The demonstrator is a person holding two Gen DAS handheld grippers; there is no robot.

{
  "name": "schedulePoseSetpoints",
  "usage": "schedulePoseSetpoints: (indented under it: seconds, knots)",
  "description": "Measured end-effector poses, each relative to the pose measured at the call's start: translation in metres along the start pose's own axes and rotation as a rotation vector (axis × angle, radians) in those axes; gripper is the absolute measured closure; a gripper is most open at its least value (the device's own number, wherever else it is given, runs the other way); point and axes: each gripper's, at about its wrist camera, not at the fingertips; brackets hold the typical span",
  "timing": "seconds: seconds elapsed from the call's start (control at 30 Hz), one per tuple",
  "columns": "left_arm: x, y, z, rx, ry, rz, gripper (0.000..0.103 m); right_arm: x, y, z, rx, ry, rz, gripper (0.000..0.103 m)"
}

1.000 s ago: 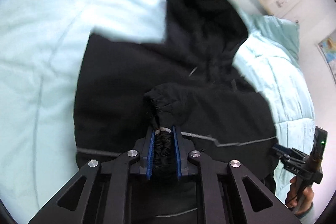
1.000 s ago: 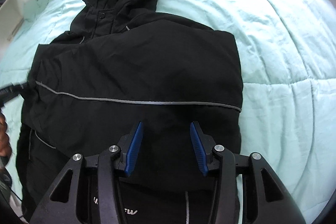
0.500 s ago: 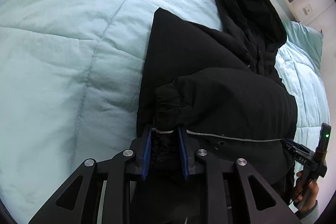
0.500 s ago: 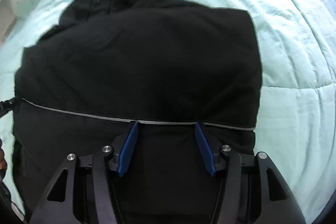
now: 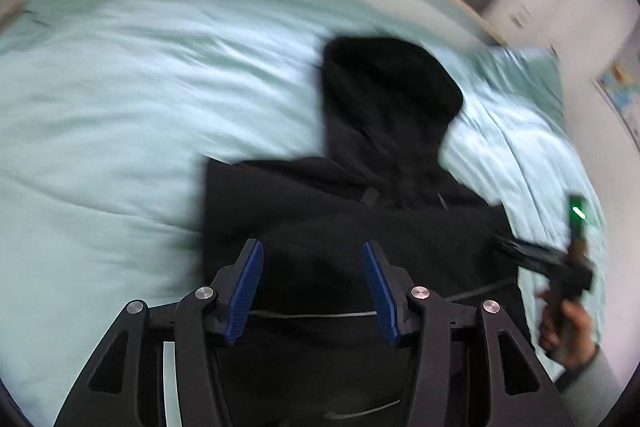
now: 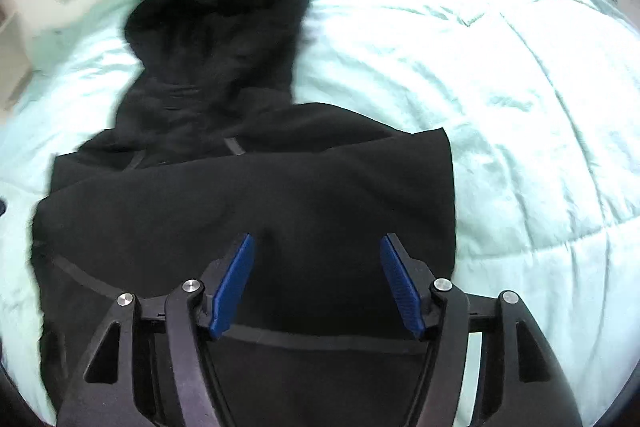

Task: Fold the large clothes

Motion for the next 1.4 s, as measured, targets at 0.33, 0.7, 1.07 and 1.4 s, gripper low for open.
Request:
schedulePoseSetpoints:
  seconds: [0.33,0.7,1.07,1.4]
  knots:
    - [0.082,-0.01,0.005,0.011,0.159,-0.185,0.055,0.031,0.007,0.007,0.012,-0.034,-0.063,0.033]
    - [0.022,-0.072,0.024,0.071,0.156,-0.176,0.055,-0.035,-0.081,0.002,-0.055,0.008,-0.03,0.033]
    - [0.023,-0.082,0.042,0.112,0.231,-0.198,0.054,-0.027,-0.086,0.014,-0.011,0.006,-0.083,0.032]
    - [-0.077,-0.092,0.046,0.073,0.244,-0.116,0.054,-0.109,-0.136,0.067,0.074,0.047,-0.054,0.032]
Point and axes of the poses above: each gripper's, at about its wrist camera, not at the fingertips, and x roughly the way its jaws point, z to its right, y to its top, and after that the axes turned 7 degrees about x, right-handed
